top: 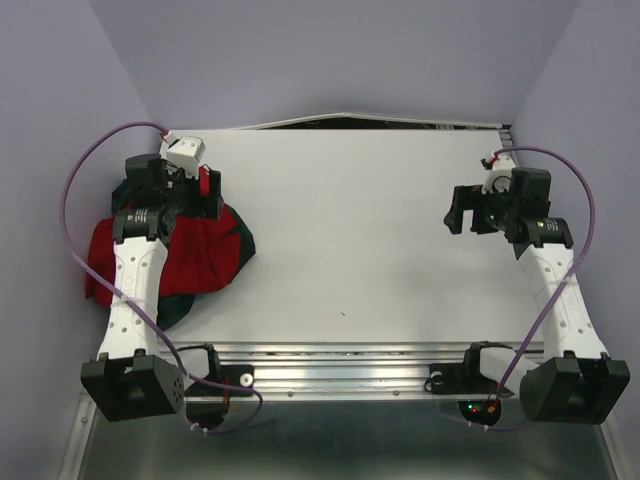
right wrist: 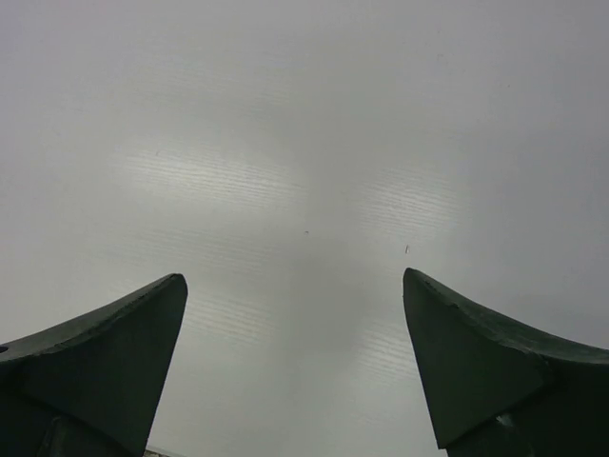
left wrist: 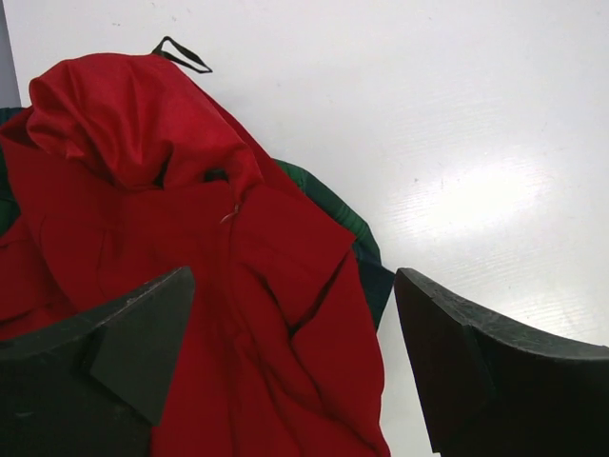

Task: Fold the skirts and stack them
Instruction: Grab the skirt from the pile

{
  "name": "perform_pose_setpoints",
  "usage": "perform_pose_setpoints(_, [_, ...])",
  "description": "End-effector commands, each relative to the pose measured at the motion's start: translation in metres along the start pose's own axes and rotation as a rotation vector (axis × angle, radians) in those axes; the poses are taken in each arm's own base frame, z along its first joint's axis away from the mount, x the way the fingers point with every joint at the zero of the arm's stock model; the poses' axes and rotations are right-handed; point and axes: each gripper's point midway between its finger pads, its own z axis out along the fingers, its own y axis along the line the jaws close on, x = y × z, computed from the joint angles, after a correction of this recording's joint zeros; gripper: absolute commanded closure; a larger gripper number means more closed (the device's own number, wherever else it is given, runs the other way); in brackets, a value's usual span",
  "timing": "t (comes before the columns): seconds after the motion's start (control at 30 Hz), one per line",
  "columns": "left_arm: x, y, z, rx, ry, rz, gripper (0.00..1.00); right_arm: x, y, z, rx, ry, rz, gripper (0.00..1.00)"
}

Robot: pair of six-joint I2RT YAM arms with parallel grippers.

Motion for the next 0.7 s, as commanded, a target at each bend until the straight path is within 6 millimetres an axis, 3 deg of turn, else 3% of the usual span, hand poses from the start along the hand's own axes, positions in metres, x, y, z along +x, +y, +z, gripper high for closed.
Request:
perform_pose_setpoints(0.0, [-0.023,0.005,-0.01,-0.007,-0.022,0.074,0.01,-0.016,0.001,-0.007,-0.004,-0.054,-0.029,0.0])
perform_pose_setpoints(0.13, [-0.007,0.011,-0.004,-0.009,0.084,0.072,0.01,-0.014,0.002,-0.005,-0.009,-0.05,-0.025,0.0])
perform_pose_setpoints(0.4, [0.045,0.019,0.025,0.0,0.25,0.067,0.04,-0.011,0.003,-0.003,-0.018,-0.045,-0.022,0.0])
perform_pose_setpoints(0.67, [0.067,0.035,0.06,-0.041,0.333,0.03,0.1,-0.007,0.002,-0.001,-0.018,-0.035,-0.02,0.0])
